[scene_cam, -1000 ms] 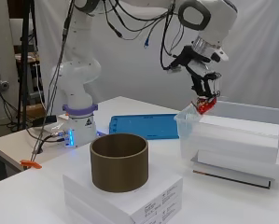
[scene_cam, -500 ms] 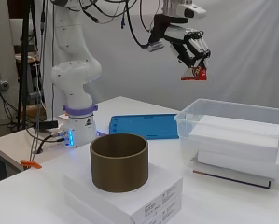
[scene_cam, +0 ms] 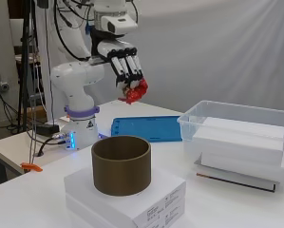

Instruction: Teleoperate dual arm-hand system to remove items from a box

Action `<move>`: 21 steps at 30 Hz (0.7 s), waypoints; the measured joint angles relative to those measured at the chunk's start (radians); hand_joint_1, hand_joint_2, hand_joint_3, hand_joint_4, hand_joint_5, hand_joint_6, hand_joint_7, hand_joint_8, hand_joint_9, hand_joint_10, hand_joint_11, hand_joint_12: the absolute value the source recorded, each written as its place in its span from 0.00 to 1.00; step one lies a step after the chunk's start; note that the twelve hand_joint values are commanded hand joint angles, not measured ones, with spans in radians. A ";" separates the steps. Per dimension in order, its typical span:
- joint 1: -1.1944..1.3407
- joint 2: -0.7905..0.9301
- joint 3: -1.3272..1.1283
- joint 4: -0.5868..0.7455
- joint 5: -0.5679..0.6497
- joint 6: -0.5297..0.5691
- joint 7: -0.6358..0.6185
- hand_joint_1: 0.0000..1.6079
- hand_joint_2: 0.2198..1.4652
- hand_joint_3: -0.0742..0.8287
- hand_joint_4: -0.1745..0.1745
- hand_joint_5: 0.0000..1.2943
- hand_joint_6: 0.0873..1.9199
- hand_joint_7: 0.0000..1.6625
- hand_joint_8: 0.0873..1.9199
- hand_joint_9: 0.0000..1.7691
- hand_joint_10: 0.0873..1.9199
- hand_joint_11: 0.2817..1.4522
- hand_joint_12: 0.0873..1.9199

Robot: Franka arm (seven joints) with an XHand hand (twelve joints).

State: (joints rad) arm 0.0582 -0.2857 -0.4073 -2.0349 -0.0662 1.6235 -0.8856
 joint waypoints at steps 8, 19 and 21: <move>-0.039 0.257 -0.038 0.114 0.049 -0.034 0.006 0.83 0.77 0.08 0.00 0.64 0.68 0.43 0.54 0.51 0.60 0.25 0.62; -0.078 0.432 -0.002 0.198 0.044 -0.005 -0.033 0.00 0.50 0.08 0.54 0.10 0.00 0.19 0.00 0.26 0.00 0.19 0.00; -0.079 0.392 0.020 0.181 0.003 0.045 0.009 0.00 0.50 0.08 0.56 0.12 0.00 0.19 0.00 0.26 0.00 0.19 0.00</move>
State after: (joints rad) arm -0.0208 0.1066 -0.3868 -1.8536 -0.0635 1.6685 -0.8771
